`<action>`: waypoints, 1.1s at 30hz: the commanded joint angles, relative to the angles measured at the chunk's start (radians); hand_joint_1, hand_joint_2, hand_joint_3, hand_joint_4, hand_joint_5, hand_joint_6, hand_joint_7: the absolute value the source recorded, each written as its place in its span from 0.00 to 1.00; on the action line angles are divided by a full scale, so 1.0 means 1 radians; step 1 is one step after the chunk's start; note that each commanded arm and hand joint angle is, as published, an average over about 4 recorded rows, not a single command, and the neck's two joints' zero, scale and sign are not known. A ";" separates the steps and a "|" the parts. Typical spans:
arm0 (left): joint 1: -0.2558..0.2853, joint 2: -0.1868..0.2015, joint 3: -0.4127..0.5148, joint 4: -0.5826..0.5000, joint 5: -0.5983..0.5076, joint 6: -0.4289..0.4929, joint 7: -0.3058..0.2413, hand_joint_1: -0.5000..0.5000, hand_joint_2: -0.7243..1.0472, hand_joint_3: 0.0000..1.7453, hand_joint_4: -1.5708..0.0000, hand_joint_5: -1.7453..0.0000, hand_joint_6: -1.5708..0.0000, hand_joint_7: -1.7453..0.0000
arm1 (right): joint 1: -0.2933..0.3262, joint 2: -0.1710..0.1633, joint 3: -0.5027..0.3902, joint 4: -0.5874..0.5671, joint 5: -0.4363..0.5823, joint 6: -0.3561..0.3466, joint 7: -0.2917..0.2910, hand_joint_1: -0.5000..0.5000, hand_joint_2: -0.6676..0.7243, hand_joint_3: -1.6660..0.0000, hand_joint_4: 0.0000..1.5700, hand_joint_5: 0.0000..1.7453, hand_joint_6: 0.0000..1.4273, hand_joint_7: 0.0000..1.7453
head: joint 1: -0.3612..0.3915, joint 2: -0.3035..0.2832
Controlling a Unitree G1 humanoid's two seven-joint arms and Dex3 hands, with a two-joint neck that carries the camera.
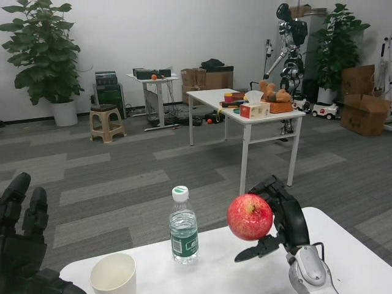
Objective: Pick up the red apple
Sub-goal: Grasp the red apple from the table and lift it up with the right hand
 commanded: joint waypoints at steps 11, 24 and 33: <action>-0.002 0.021 0.000 -0.010 -0.004 0.000 -0.003 0.07 0.15 0.04 1.00 1.00 1.00 0.76 | -0.025 -0.032 -0.011 -0.047 0.008 -0.011 -0.028 0.50 0.50 0.90 0.31 0.83 0.72 0.92 | 0.017 0.031; 0.003 0.026 0.001 -0.015 -0.007 0.000 -0.003 0.07 0.16 0.04 1.00 1.00 1.00 0.76 | -0.043 -0.037 -0.003 -0.030 0.007 -0.011 -0.032 0.50 0.50 0.90 0.30 0.83 0.72 0.92 | 0.014 -0.066; 0.009 0.027 0.001 -0.018 -0.008 0.000 -0.003 0.07 0.15 0.05 1.00 1.00 1.00 0.76 | -0.045 -0.035 0.006 -0.007 0.007 -0.011 -0.032 0.50 0.50 0.90 0.31 0.83 0.72 0.92 | 0.001 -0.138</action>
